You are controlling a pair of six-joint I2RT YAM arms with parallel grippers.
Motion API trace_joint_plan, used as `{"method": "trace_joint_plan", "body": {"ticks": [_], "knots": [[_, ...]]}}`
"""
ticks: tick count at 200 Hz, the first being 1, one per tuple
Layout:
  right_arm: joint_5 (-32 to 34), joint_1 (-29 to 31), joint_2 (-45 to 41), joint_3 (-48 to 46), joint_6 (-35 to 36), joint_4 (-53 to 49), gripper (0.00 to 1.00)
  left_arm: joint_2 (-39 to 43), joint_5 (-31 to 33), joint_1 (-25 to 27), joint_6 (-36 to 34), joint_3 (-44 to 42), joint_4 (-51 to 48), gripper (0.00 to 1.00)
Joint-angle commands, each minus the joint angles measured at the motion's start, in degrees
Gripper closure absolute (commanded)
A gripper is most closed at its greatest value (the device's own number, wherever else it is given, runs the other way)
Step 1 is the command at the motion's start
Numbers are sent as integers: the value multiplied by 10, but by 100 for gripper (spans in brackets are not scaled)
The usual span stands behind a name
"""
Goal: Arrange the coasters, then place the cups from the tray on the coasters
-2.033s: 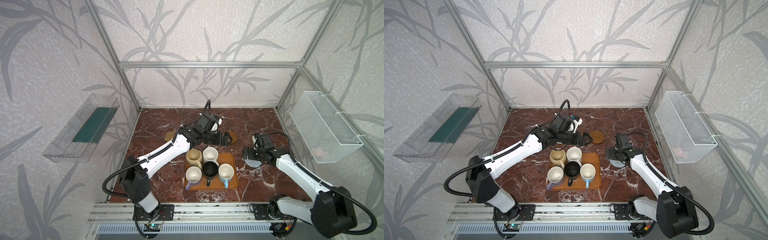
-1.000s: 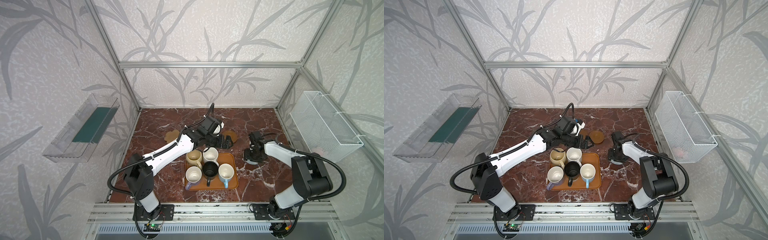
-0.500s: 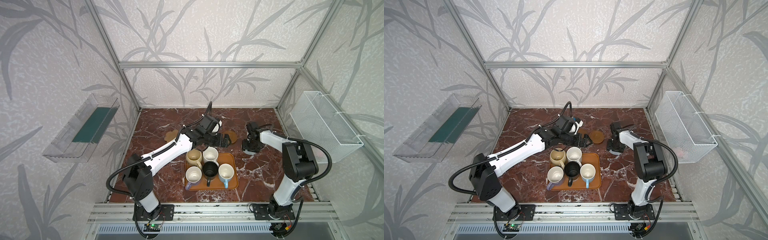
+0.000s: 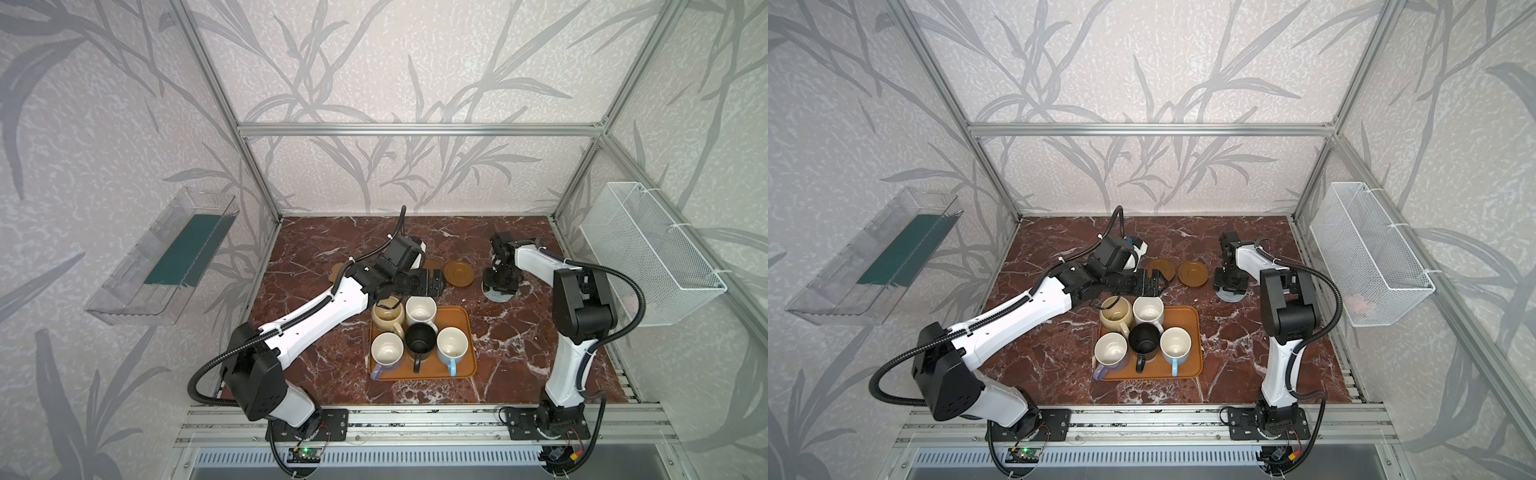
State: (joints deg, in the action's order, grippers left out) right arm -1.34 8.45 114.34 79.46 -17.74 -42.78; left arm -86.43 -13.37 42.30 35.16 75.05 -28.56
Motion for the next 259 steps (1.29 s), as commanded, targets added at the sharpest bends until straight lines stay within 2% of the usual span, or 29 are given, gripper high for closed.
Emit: {"method": "trace_joint_plan", "body": {"ticks": [1, 30, 115, 192, 223, 259], "knots": [[-8, -5, 44, 9, 13, 31, 44, 18, 19, -2, 12, -15, 9, 1], [-29, -5, 53, 28, 14, 37, 44, 27, 21, -1, 20, -31, 21, 1], [5, -2, 48, 74, 27, 22, 48, 42, 32, -3, 20, -46, 25, 1], [27, 0, -29, 24, 21, 49, 48, 62, 45, -6, 15, -48, 6, 1], [24, 0, -28, 36, 23, 23, 48, 85, 62, -9, 6, -42, -15, 1], [18, 1, -56, -26, 16, 36, 48, 112, 67, -10, 16, -55, -32, 1]]}}
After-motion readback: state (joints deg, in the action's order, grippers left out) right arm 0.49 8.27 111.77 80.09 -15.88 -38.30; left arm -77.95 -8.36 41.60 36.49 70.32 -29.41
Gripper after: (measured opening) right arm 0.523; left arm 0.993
